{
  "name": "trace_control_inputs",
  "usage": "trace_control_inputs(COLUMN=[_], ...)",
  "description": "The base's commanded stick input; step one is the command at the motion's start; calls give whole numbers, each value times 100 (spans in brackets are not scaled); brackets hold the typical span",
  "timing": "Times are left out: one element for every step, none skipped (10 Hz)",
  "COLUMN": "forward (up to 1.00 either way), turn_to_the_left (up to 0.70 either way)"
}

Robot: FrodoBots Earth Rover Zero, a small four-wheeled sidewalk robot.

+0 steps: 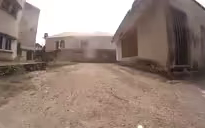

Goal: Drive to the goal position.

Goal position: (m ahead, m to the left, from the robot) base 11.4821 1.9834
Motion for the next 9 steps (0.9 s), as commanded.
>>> trace_control_inputs(forward=[100,100,100,100,100,100,100,100,100], turn_to_the_left=[0,0,0,0,0,0,0,0,0])
